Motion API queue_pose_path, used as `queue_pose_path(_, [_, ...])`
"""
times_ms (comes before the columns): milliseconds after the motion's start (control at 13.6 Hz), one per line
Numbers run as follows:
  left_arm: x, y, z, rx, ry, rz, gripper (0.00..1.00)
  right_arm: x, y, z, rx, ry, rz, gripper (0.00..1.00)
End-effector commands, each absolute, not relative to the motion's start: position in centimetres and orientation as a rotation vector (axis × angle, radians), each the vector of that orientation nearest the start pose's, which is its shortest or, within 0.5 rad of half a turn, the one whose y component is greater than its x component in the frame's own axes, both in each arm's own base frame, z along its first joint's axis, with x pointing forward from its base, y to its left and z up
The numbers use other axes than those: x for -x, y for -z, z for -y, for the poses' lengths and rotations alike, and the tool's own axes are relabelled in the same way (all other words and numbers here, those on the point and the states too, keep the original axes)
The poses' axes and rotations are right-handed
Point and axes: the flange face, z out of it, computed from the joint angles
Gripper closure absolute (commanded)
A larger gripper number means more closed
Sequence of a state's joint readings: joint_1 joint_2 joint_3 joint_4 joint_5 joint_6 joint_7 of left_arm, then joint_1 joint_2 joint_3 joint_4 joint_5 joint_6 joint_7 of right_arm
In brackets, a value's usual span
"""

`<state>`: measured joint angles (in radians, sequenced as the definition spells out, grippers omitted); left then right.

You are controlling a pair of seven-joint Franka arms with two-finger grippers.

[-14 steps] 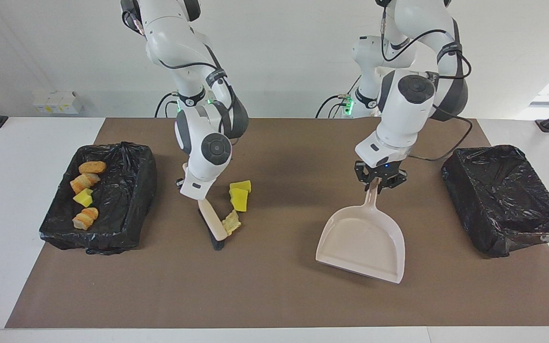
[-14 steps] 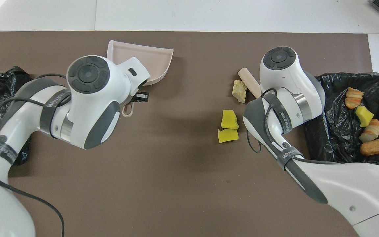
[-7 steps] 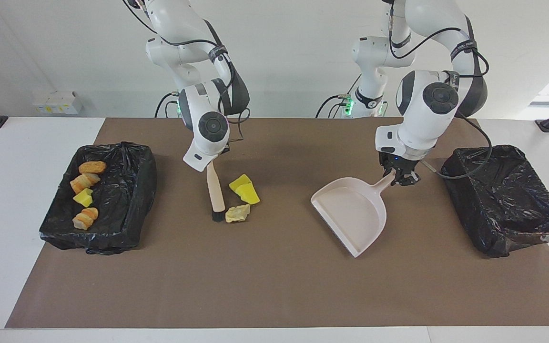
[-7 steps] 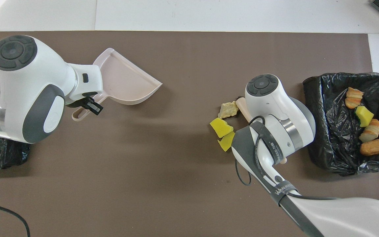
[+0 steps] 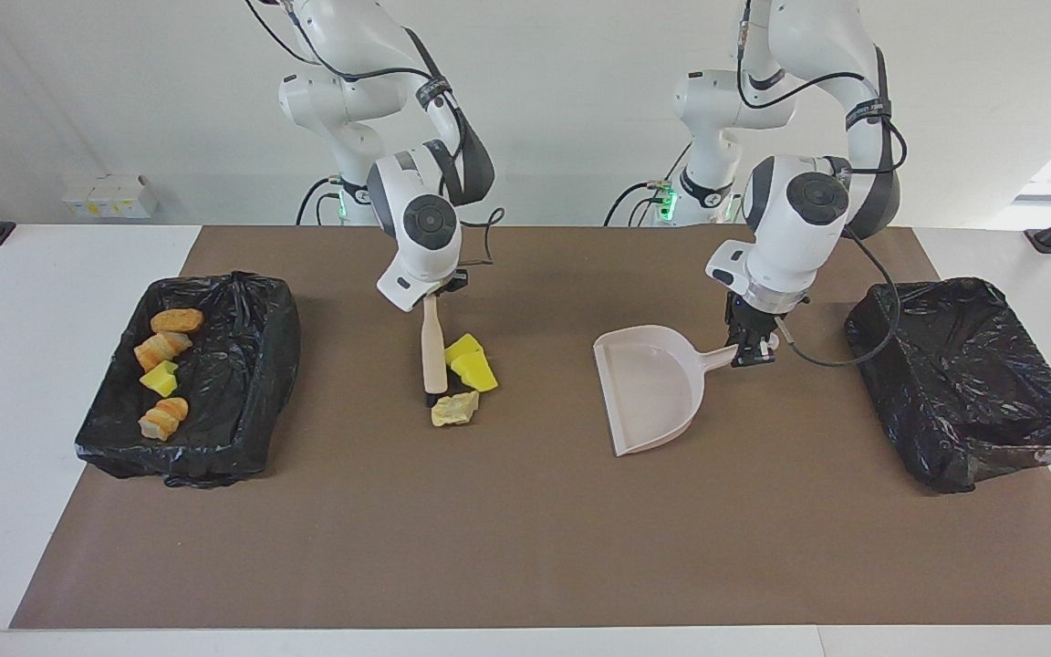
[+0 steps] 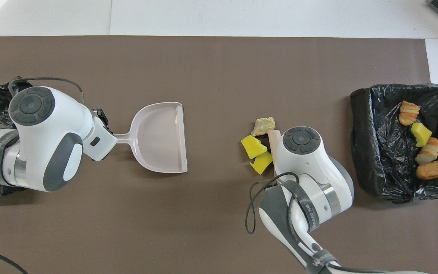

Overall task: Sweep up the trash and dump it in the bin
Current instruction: 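Lower the dustpan near the sponges while the right gripper sweeps toward it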

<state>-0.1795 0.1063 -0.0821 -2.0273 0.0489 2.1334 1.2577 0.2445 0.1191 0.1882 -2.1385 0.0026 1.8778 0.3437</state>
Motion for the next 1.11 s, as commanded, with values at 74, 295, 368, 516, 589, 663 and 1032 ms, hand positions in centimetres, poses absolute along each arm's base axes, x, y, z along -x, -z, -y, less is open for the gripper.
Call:
queue_pose_path(74, [-54.1,-38.5,17.6,2.23,0.023,-2.17,1.0,-47.6,-32.3,-21.1,3.171,-0.418,0.093,1.0])
queue_pose_path(295, [-53.2,-37.2,20.3,2.252,0.003,-2.161,1.0,-47.5,-31.0,-21.9,3.167,-0.434,0.115,1.0])
queue_pose_path(368, [-53.3,-37.1,20.4,2.278,0.013,-2.13,1.0,-46.9,-30.5,-23.0,3.168,-0.455,0.153,1.0])
queue_pose_path(516, [-53.2,-37.1,20.5,2.288,0.013,-2.12,1.0,-45.6,-29.7,-25.5,3.141,-0.498,0.177,1.0])
queue_pose_path(589, [-53.2,-37.1,20.5,2.288,0.013,-2.12,1.0,-45.1,-29.9,-26.8,3.107,-0.514,0.167,1.0])
queue_pose_path(663, [-53.2,-37.0,20.5,2.292,0.011,-2.117,1.0,-44.7,-30.1,-27.9,3.085,-0.517,0.17,1.0])
queue_pose_path(1032, [-51.6,-35.4,21.8,2.283,0.003,-2.13,1.0,-44.0,-32.0,-33.8,2.897,-0.469,0.074,1.0])
